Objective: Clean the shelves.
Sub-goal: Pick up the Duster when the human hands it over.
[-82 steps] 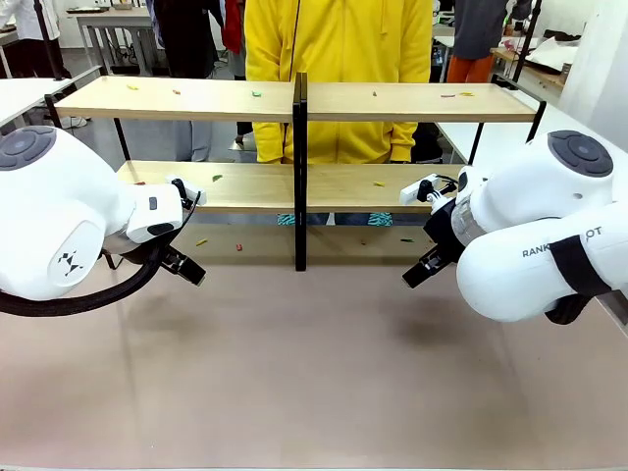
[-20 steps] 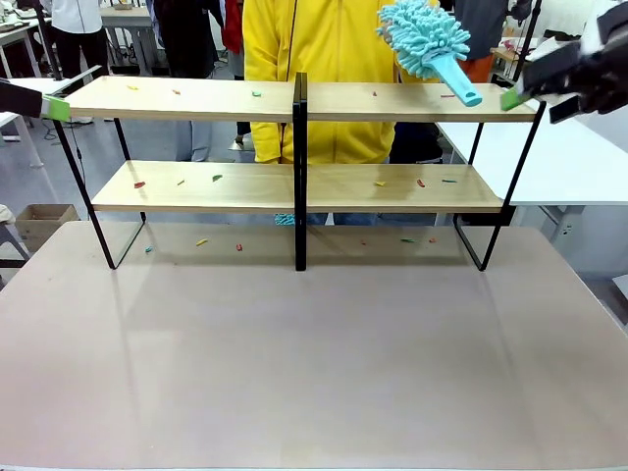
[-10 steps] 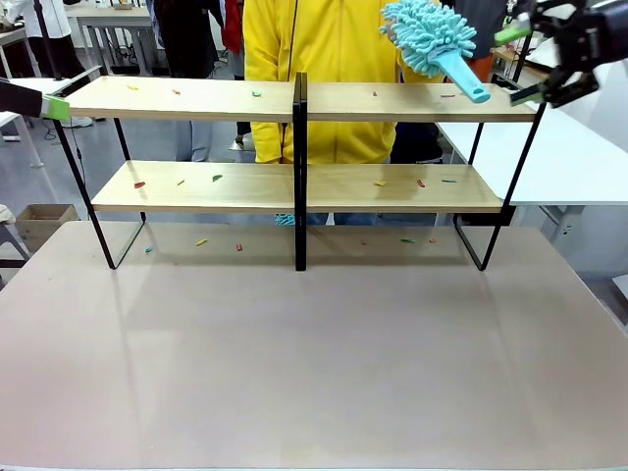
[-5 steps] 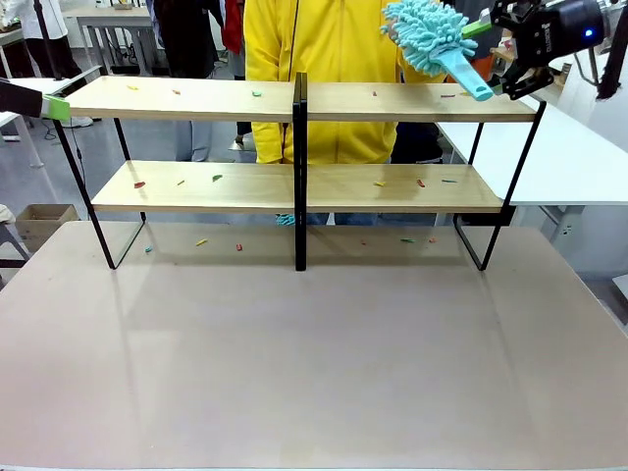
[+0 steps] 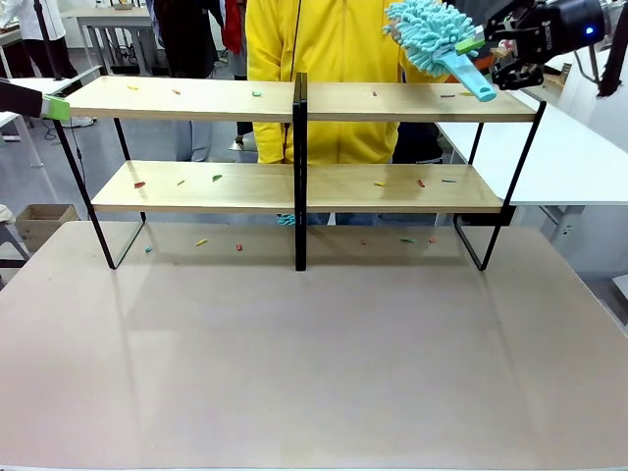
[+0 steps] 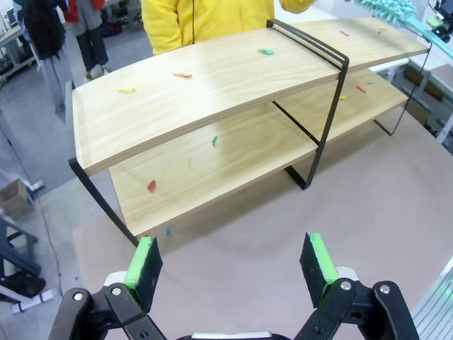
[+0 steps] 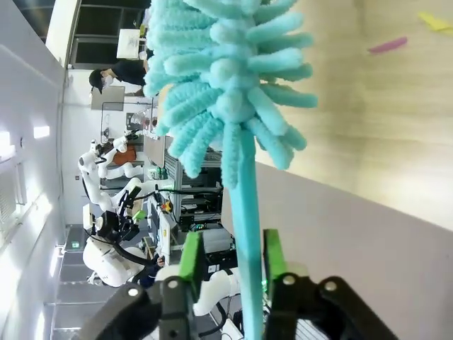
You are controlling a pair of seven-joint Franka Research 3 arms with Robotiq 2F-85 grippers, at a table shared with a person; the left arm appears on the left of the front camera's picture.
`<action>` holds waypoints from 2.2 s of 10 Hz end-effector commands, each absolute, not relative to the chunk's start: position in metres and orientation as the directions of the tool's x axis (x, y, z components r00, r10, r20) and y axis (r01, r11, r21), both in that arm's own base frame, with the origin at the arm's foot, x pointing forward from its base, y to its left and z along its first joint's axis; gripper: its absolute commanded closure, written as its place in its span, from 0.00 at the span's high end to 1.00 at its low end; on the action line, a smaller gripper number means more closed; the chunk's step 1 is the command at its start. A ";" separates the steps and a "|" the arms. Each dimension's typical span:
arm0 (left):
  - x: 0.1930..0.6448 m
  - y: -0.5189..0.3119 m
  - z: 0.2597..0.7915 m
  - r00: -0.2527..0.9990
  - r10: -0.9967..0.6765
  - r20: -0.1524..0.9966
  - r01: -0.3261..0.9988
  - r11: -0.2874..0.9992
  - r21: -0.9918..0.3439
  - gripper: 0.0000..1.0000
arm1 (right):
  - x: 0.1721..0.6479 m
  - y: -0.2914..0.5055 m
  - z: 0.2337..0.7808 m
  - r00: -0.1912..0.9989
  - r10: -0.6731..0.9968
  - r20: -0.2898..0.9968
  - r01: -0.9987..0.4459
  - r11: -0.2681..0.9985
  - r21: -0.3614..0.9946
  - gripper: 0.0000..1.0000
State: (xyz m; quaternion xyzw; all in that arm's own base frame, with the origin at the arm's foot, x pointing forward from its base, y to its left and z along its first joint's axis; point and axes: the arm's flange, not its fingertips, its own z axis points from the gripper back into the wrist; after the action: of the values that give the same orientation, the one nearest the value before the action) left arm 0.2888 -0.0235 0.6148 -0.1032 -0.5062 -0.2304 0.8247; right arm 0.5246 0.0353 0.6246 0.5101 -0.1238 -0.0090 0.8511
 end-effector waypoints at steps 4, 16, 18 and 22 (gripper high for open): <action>0.289 -0.022 0.617 0.369 -0.294 0.882 0.491 0.867 0.083 1.00 | 0.524 0.036 0.621 0.969 -0.124 0.215 -0.135 0.466 0.875 0.00; 0.289 -0.022 0.617 0.369 -0.294 0.882 0.491 0.867 0.083 1.00 | 0.250 -0.223 0.673 0.905 -0.151 0.399 -0.204 0.668 0.715 0.00; 0.289 -0.022 0.617 0.369 -0.294 0.882 0.491 0.867 0.083 1.00 | 0.250 -0.223 0.673 0.905 -0.151 0.399 -0.204 0.668 0.715 0.00; 0.289 -0.022 0.617 0.369 -0.294 0.882 0.491 0.867 0.083 1.00 | 0.250 -0.223 0.673 0.905 -0.151 0.399 -0.204 0.668 0.715 0.00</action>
State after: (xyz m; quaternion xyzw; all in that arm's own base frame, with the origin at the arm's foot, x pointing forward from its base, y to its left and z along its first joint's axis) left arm 0.2873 -0.0241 0.6158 -0.1022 -0.5078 -0.2313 0.8235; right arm 0.2503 -0.2229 0.6639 0.4054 -0.2243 0.0205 0.8860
